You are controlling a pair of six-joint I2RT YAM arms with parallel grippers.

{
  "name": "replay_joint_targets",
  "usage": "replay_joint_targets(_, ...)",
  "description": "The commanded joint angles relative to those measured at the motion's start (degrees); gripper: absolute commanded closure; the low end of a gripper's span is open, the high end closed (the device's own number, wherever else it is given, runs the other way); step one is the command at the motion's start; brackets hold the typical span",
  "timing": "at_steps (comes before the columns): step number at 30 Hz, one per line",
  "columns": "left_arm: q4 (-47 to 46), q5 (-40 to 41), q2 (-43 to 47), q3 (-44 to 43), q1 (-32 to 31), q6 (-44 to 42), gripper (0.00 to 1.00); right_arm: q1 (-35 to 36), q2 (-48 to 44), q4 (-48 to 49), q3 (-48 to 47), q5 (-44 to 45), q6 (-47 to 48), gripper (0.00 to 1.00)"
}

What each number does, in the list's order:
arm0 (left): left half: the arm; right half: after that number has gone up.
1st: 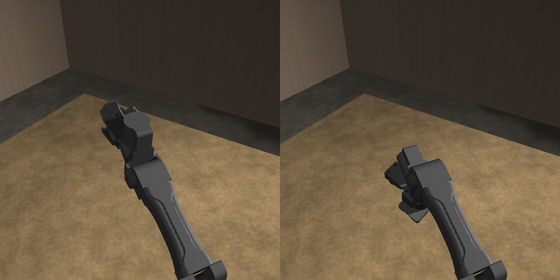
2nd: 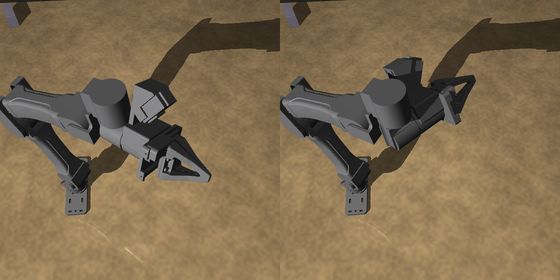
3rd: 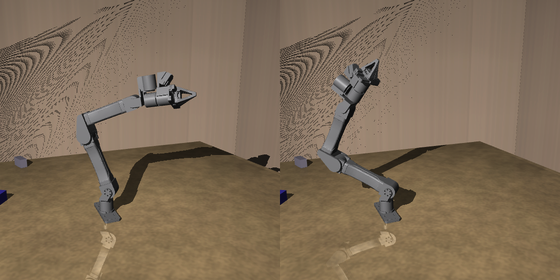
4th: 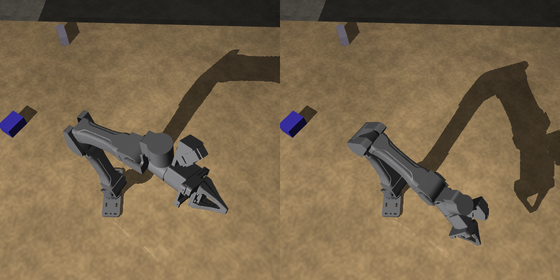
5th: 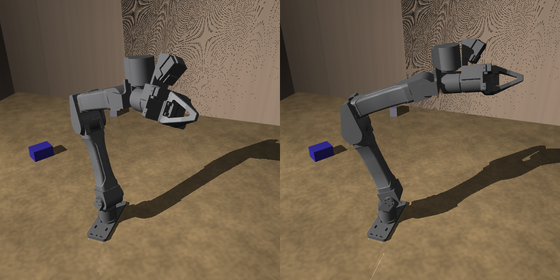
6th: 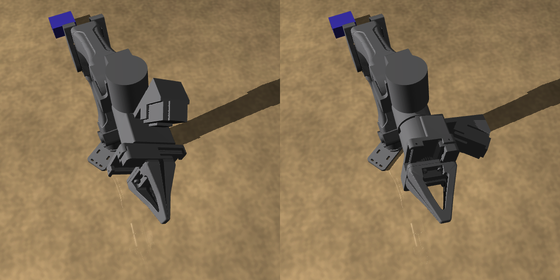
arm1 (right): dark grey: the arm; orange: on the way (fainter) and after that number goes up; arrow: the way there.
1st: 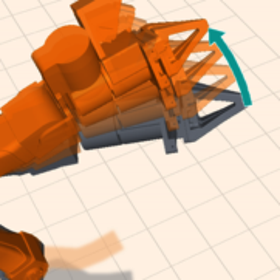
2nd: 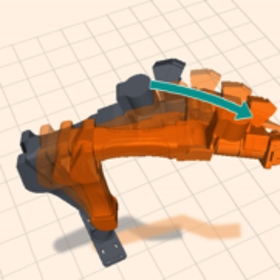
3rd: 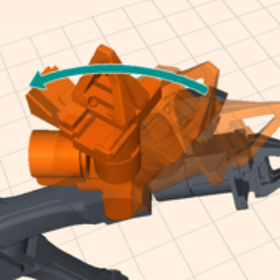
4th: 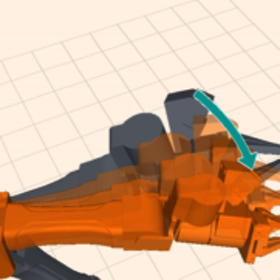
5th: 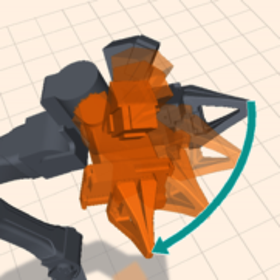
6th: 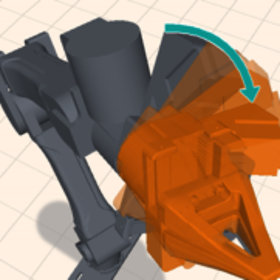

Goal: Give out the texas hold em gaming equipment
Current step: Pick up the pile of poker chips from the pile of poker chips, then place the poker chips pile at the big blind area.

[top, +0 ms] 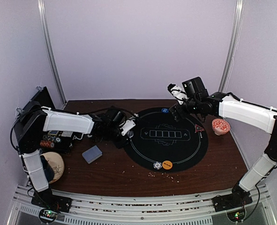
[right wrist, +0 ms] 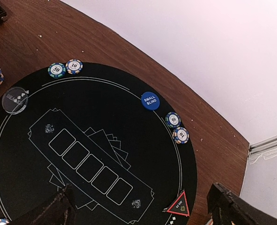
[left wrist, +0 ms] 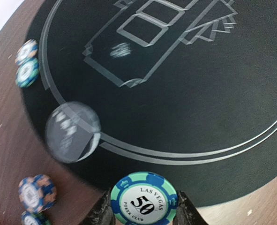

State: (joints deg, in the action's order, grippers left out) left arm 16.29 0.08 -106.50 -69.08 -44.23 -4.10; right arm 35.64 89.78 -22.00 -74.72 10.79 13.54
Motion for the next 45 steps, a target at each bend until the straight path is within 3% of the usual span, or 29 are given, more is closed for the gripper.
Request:
replay_joint_targets(1,-2.58,3.52,-4.74,-4.40,-6.70,1.90,0.72,-0.51,-1.25,1.41,0.62,1.60,-0.43,0.00)
replay_joint_targets(14,-1.28,4.97,-13.21,-10.93,-16.13,2.97,0.72,-1.45,-2.68,1.61,0.76,0.78,-0.58,0.00)
replay_joint_targets(35,-0.67,3.44,-8.97,-4.02,-20.05,3.10,0.73,-1.45,-2.50,1.91,0.97,1.07,-0.18,0.00)
replay_joint_targets(45,1.80,1.18,-10.69,-6.61,-20.72,1.14,0.72,-1.45,-2.33,1.96,1.07,1.34,-0.08,0.00)
